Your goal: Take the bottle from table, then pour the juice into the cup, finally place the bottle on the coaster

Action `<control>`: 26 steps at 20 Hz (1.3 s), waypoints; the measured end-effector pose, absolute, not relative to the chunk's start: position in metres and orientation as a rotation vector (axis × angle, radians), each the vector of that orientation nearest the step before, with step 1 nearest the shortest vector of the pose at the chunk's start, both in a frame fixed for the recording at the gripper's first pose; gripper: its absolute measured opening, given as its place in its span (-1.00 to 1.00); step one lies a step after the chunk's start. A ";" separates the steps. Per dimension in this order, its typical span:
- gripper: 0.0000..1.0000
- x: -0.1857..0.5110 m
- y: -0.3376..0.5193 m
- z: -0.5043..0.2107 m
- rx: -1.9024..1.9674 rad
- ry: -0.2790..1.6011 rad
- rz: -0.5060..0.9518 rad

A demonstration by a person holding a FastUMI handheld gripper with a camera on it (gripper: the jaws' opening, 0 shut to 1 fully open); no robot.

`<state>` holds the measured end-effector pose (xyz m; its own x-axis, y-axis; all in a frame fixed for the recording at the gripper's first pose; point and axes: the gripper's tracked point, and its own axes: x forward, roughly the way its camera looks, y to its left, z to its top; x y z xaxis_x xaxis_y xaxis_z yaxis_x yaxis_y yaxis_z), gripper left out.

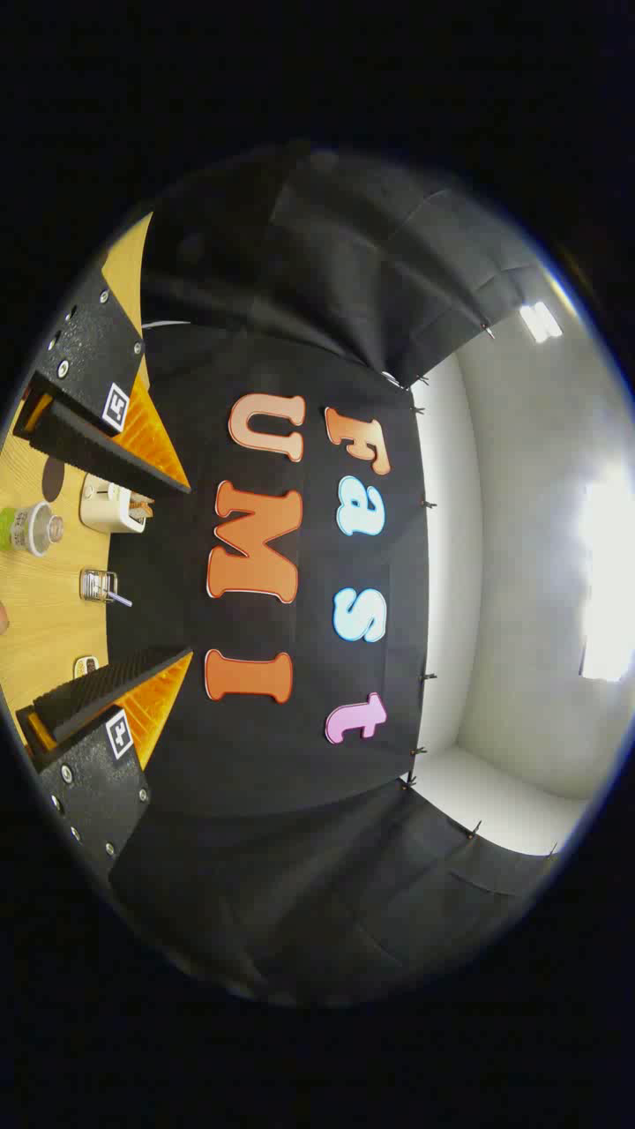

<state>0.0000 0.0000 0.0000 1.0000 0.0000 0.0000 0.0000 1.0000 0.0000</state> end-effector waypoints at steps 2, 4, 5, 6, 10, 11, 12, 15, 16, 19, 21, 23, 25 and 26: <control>0.96 -0.001 0.008 -0.003 0.009 0.002 0.034; 0.96 -0.003 0.008 -0.008 0.014 0.014 0.040; 0.96 -0.004 0.009 -0.009 0.018 0.017 0.042; 0.97 -0.004 0.009 -0.009 0.022 0.017 0.041; 0.97 -0.004 0.005 -0.008 0.002 0.003 0.021; 0.97 -0.003 0.004 -0.006 -0.005 -0.006 0.013; 0.97 -0.003 0.004 -0.006 -0.012 -0.011 0.005; 0.97 -0.003 0.010 -0.011 -0.011 -0.009 0.004; 0.97 -0.001 0.012 -0.015 -0.008 -0.003 0.007; 0.97 0.000 0.018 -0.035 -0.001 0.038 0.024; 0.97 -0.001 0.023 -0.054 0.005 0.068 0.038; 0.97 -0.001 0.026 -0.077 0.011 0.116 0.041; 0.97 -0.002 0.027 -0.107 0.016 0.179 0.039; 0.97 -0.002 0.027 -0.123 0.015 0.215 0.032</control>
